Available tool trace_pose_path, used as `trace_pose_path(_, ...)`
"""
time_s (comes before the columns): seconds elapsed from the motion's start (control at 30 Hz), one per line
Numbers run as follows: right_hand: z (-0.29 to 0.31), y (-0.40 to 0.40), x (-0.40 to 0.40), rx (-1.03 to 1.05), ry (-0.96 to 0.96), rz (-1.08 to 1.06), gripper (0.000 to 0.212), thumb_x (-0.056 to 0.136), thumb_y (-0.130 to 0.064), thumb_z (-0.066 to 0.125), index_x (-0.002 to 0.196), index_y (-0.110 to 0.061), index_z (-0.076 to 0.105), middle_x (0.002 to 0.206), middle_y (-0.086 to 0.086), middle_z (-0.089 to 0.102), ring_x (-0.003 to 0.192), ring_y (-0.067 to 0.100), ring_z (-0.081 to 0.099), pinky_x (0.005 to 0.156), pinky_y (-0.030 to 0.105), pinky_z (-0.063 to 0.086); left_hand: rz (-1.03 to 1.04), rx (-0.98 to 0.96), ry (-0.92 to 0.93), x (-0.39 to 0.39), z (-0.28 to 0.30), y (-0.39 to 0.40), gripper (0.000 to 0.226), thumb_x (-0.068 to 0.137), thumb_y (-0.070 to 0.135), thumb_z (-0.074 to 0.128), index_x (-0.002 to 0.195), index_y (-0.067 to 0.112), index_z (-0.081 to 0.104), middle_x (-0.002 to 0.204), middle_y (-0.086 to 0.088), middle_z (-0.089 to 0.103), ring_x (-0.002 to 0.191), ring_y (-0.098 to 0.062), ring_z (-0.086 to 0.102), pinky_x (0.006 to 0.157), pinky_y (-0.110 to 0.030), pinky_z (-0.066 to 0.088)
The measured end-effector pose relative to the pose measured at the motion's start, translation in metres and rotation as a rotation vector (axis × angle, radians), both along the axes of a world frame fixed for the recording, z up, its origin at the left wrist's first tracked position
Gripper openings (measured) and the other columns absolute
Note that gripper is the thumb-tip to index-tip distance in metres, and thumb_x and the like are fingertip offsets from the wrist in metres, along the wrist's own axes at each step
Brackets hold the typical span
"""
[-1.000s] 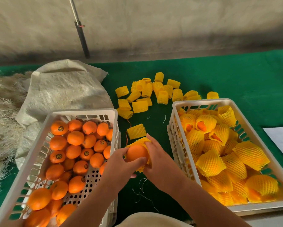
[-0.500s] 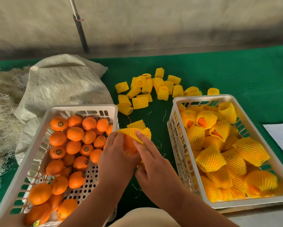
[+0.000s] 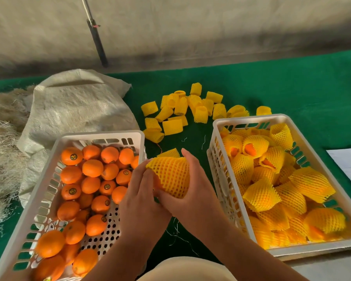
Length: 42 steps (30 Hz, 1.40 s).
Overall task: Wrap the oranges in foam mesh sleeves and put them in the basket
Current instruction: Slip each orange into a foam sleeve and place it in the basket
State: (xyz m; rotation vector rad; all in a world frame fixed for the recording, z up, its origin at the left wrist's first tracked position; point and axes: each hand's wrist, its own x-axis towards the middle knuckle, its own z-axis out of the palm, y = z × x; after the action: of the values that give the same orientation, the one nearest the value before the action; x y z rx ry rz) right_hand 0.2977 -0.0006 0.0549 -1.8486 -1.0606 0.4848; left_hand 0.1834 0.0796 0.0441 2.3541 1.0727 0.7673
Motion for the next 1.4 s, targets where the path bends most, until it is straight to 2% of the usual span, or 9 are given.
trace_pose_path(0.13, -0.01, 0.001, 0.003, 0.005, 0.002, -0.129, 0.098, 0.069, -0.086, 0.063, 0.149, -0.057, 0.016, 0.123, -0.056, 0.022, 0.121, -0.031, 0.025, 0.069, -0.011, 0.034, -0.01, 0.012, 0.109, 0.003, 0.004, -0.008, 0.076, 0.076, 0.059, 0.066, 0.135, 0.016, 0.045, 0.145, 0.0, 0.042, 0.106, -0.019, 0.059, 0.067, -0.004, 0.027)
trace_pose_path(0.23, -0.015, -0.002, 0.008, 0.006, 0.001, -0.134, 0.096, 0.069, -0.085, 0.063, 0.149, -0.055, 0.02, 0.122, -0.056, 0.024, 0.121, -0.031, 0.025, 0.068, -0.011, 0.033, -0.082, -0.049, 0.067, 0.003, 0.005, -0.007, 0.07, 0.077, 0.045, 0.08, 0.136, 0.025, 0.048, 0.15, 0.01, 0.04, 0.108, -0.006, 0.054, 0.066, -0.006, 0.04)
trace_pose_path(0.4, -0.023, -0.02, 0.034, -0.022, 0.0, -0.204, 0.081, 0.077, -0.076, 0.066, 0.145, -0.055, 0.027, 0.124, -0.046, 0.032, 0.12, -0.02, 0.038, 0.067, -0.002, 0.043, -0.241, -0.178, -0.102, -0.017, -0.002, -0.005, 0.049, 0.09, 0.049, 0.064, 0.138, 0.038, 0.061, 0.154, 0.023, 0.04, 0.126, 0.001, 0.055, 0.076, -0.019, 0.061)
trace_pose_path(0.53, -0.032, -0.049, 0.084, -0.054, -0.017, -0.343, 0.074, 0.082, -0.066, 0.07, 0.145, -0.054, 0.033, 0.132, -0.026, 0.042, 0.116, 0.001, 0.048, 0.086, 0.023, 0.052, -0.105, -0.161, 0.157, -0.046, -0.035, 0.014, 0.052, 0.089, 0.055, 0.06, 0.137, 0.037, 0.059, 0.157, 0.016, 0.039, 0.137, -0.022, 0.05, 0.102, -0.05, 0.052)
trace_pose_path(0.7, -0.041, -0.101, 0.148, -0.137, -0.077, -0.521, 0.076, 0.082, -0.062, 0.076, 0.146, -0.047, 0.038, 0.131, -0.015, 0.049, 0.112, 0.004, 0.048, 0.076, 0.013, 0.04, 0.017, -0.282, 0.442, -0.075, -0.092, 0.023, 0.082, 0.08, 0.034, 0.086, 0.152, 0.025, 0.047, 0.166, -0.01, 0.026, 0.151, -0.037, 0.023, 0.116, -0.063, 0.029)
trace_pose_path(0.8, -0.045, -0.142, 0.175, -0.213, -0.123, -0.594, 0.075, 0.082, -0.059, 0.078, 0.146, -0.043, 0.041, 0.128, -0.008, 0.052, 0.108, 0.009, 0.051, 0.07, 0.012, 0.038, -0.03, -0.267, 0.395, -0.083, -0.124, 0.018, 0.091, 0.079, 0.021, 0.088, 0.157, 0.021, 0.04, 0.16, -0.014, 0.035, 0.142, -0.031, 0.032, 0.106, -0.051, 0.037)
trace_pose_path(1.0, -0.048, -0.207, 0.195, -0.502, -0.108, -0.555, 0.074, 0.08, -0.057, 0.08, 0.141, -0.039, 0.043, 0.126, 0.001, 0.054, 0.106, 0.022, 0.056, 0.08, 0.039, 0.05, -0.108, -0.246, 0.358, -0.089, -0.155, 0.028, 0.088, 0.084, 0.019, 0.081, 0.159, 0.02, 0.034, 0.152, -0.003, 0.041, 0.134, -0.02, 0.037, 0.099, -0.037, 0.038)
trace_pose_path(1.3, -0.07, -0.215, 0.167, -0.957, -0.127, -0.396, 0.084, 0.081, -0.063, 0.073, 0.146, -0.031, 0.031, 0.133, 0.01, 0.049, 0.112, 0.032, 0.061, 0.083, 0.038, 0.054, -0.099, -0.351, 0.345, -0.091, -0.156, 0.031, 0.095, 0.087, 0.028, 0.073, 0.159, 0.05, 0.016, 0.156, 0.036, 0.027, 0.132, 0.006, 0.033, 0.097, -0.031, 0.039)
trace_pose_path(1.4, -0.07, -0.217, 0.169, -0.95, -0.121, -0.392, 0.082, 0.084, -0.061, 0.073, 0.148, -0.028, 0.032, 0.138, 0.011, 0.049, 0.116, 0.032, 0.061, 0.084, 0.036, 0.053, -0.098, -0.33, 0.311, -0.091, -0.153, 0.029, 0.099, 0.088, 0.02, 0.073, 0.159, 0.052, 0.012, 0.16, 0.014, 0.035, 0.14, -0.016, 0.041, 0.102, -0.04, 0.04)
